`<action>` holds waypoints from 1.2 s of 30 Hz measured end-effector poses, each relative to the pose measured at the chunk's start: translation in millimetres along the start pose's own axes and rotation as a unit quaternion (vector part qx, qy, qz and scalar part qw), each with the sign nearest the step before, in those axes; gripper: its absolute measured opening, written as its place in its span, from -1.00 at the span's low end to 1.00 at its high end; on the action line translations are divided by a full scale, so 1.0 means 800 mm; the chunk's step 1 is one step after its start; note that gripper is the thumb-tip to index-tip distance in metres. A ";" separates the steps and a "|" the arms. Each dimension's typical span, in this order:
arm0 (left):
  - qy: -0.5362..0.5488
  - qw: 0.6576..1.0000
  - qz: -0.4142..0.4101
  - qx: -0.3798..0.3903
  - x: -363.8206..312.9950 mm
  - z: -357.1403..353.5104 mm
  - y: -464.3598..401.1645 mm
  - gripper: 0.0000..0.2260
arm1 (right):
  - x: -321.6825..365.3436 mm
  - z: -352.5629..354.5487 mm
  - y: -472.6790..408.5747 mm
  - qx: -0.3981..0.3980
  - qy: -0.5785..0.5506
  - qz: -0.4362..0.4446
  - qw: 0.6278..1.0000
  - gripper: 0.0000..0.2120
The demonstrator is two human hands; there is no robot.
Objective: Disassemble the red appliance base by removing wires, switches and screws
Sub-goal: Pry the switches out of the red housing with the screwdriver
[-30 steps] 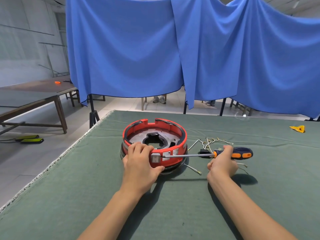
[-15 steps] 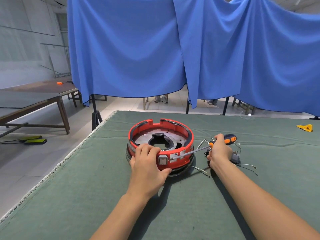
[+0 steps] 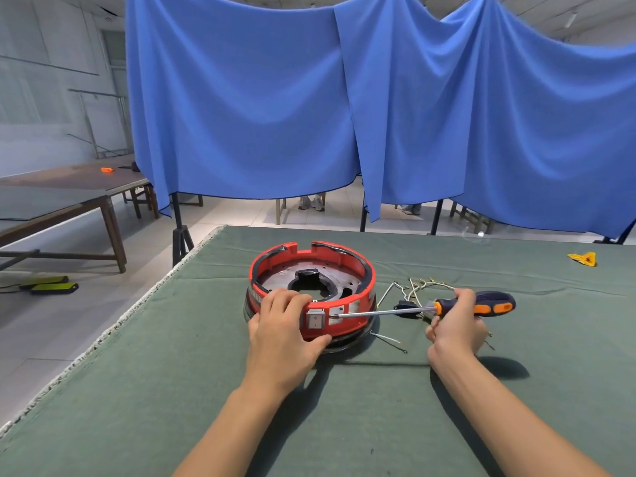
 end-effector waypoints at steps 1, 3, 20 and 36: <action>-0.001 1.000 0.000 -0.003 0.000 -0.001 0.001 -0.48 | 0.002 0.004 0.003 -0.002 -0.012 0.004 1.000 -0.74; -0.008 1.000 0.008 -0.007 -0.001 -0.004 0.001 -0.47 | 0.003 0.008 0.009 0.003 -0.027 0.028 0.999 -0.72; -0.006 0.998 0.062 -0.012 -0.001 -0.010 0.002 -0.46 | -0.013 0.020 0.027 -0.012 -0.022 0.065 0.998 -0.73; 0.012 0.998 0.065 0.008 -0.006 -0.004 0.002 -0.47 | -0.007 -0.049 -0.012 -0.039 0.030 0.020 0.999 -0.76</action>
Point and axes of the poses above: each hand's wrist, its own y-axis away from the middle knuckle, its own z-axis out of the back of the hand, x = y × z, the point moved 1 cm from there along -y, towards the middle knuckle, and after that the axes turned 15 degrees about y, right-handed, at the moved point
